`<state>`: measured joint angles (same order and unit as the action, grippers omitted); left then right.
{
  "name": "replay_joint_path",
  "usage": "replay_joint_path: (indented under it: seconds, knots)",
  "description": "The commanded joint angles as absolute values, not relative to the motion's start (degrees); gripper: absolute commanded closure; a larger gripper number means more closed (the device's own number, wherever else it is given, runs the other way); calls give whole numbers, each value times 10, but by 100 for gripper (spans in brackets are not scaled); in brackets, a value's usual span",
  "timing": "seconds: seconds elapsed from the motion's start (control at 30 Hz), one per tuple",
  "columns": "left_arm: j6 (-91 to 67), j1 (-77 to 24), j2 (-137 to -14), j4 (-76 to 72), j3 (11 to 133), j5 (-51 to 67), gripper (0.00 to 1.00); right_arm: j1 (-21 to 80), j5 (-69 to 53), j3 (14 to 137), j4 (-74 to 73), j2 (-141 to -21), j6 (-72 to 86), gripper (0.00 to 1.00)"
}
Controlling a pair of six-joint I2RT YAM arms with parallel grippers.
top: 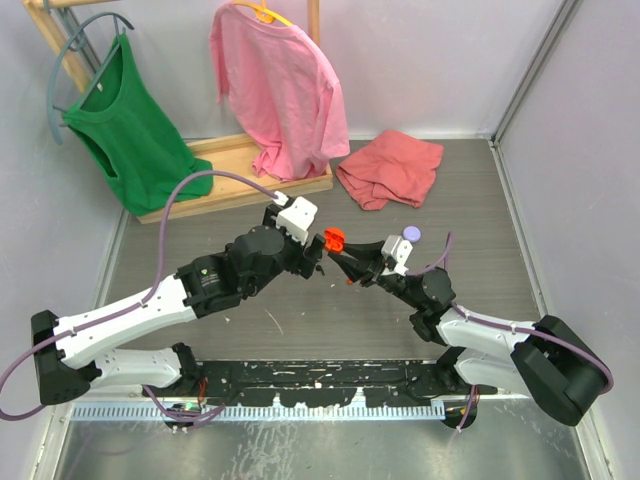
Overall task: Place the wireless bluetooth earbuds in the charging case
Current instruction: Place the earbud in the charging case.
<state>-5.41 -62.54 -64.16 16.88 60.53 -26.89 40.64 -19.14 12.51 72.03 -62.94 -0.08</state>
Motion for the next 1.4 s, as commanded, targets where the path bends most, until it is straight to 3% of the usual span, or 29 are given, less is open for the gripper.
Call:
replay_joint_path:
  seconds: [0.0, 1.1, 1.37]
  knots:
    - [-65, -623, -629, 125, 620, -223, 26, 407, -190, 131, 765, -627, -1, 99]
    - [-93, -622, -661, 134, 656, -223, 24, 406, -200, 133, 754, -630, 4, 99]
    - [-148, -519, -575, 98, 566, -40, 25, 407, -212, 137, 740, -626, 24, 99]
